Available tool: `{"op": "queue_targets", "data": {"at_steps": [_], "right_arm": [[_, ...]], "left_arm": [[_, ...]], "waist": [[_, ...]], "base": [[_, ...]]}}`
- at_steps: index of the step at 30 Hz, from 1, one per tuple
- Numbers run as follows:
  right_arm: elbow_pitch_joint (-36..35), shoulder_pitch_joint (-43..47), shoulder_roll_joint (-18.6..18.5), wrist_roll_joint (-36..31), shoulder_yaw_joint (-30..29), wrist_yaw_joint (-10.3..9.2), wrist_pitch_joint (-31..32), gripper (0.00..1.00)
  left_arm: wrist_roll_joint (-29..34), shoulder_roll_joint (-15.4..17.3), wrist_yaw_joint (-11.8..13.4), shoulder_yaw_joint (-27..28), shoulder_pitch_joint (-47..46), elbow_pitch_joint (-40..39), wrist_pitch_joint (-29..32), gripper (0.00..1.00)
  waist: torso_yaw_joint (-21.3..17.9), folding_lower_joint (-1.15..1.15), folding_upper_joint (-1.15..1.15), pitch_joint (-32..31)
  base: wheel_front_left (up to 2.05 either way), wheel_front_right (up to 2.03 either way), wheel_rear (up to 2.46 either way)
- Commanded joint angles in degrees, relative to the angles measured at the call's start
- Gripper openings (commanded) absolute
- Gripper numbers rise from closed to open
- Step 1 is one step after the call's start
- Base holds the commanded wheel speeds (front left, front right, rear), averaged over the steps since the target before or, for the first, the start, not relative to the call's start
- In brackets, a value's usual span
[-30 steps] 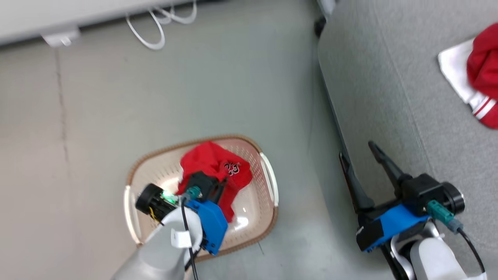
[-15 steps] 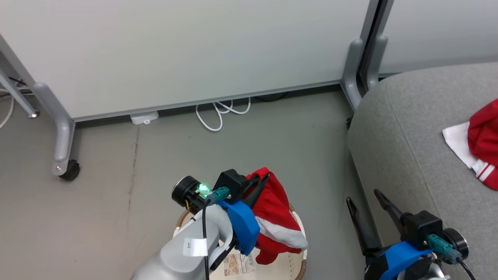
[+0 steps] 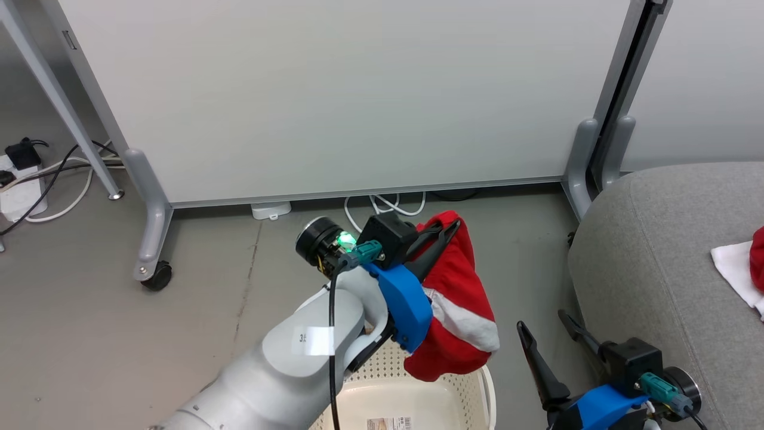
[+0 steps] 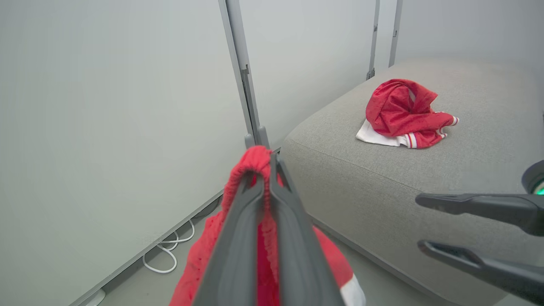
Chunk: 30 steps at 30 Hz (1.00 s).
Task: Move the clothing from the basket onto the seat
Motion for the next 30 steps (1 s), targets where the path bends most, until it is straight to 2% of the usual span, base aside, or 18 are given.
{"op": "queue_targets", "data": {"at_steps": [1, 10, 20, 30], "right_arm": [[0.28, 0.12, 0.16, 0.16, 0.23, 0.01, -0.26, 1.0], [1.29, 0.05, 0.62, 0.69, 1.69, 0.01, -0.82, 1.0], [2.1, -0.36, 0.7, 0.94, 2.22, 0.01, -0.99, 1.0], [3.73, -4.84, -1.83, 2.33, 5.99, 0.01, 1.04, 1.0]], "left_arm": [[-0.63, -0.01, -0.03, -0.3, -1.38, -0.49, 0.16, 0.0], [-6.77, 0.01, -0.03, -3.26, -4.82, -3.18, 1.92, 0.0], [-9.5, -0.01, -0.03, -6.58, -5.86, -1.84, 1.43, 0.0], [-11.32, 0.0, -0.03, -8.31, -6.44, -2.25, 0.53, 0.0]], "waist": [[0.25, 0.01, 0.0, -0.21], [0.7, 0.01, 0.0, -0.44], [0.62, 0.01, 0.0, -0.36], [0.4, 0.01, 0.0, 0.13]], "base": [[0.0, 0.0, 0.0], [0.0, 0.0, 0.0], [0.0, 0.0, 0.0], [0.0, 0.0, 0.0]]}}
